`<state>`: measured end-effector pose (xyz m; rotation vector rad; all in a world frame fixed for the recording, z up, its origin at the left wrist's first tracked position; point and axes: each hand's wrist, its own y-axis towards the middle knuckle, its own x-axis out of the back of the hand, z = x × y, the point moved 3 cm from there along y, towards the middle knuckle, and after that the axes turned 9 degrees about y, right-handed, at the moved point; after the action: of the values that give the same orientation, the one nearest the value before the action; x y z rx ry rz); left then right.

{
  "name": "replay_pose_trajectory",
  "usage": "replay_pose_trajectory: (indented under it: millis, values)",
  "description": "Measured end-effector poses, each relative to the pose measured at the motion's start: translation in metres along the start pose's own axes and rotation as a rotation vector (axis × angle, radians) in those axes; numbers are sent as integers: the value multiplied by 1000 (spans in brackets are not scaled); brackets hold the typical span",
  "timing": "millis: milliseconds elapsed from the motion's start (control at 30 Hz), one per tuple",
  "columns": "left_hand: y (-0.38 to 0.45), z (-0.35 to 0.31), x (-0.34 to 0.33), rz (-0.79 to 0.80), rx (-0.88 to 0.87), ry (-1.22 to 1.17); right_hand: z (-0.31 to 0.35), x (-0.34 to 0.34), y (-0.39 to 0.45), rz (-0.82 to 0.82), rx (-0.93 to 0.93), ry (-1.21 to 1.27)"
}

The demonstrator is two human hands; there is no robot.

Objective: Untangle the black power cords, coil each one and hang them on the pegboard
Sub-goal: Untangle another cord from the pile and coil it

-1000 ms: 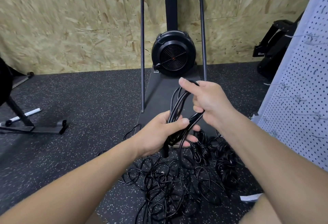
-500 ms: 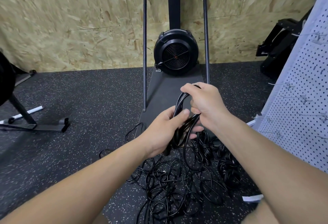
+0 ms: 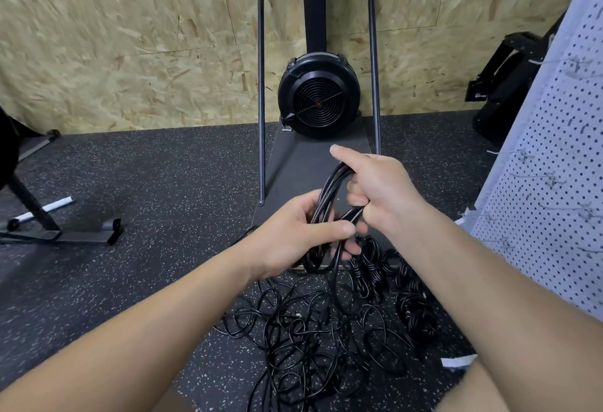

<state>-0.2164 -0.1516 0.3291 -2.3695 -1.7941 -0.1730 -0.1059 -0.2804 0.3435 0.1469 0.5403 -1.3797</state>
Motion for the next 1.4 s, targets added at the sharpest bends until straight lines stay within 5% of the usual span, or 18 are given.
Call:
replay_pose_trajectory:
  millis: [467,833,1067,1233,1400]
  values:
    - [-6,14,-6,141,220,-253,0,-4,-3,21,148,-55]
    - [-1,13,-7,-211,64,59,8,-6,2,88,52,-141]
    - [0,14,1,16,76,22,4,-7,-3,161,8,-174]
    - [8,23,15,-190,86,-101,-9,-3,2,285,-28,-106]
    - [21,28,52,-461,69,-326,-49,19,-6,515,-219,-677]
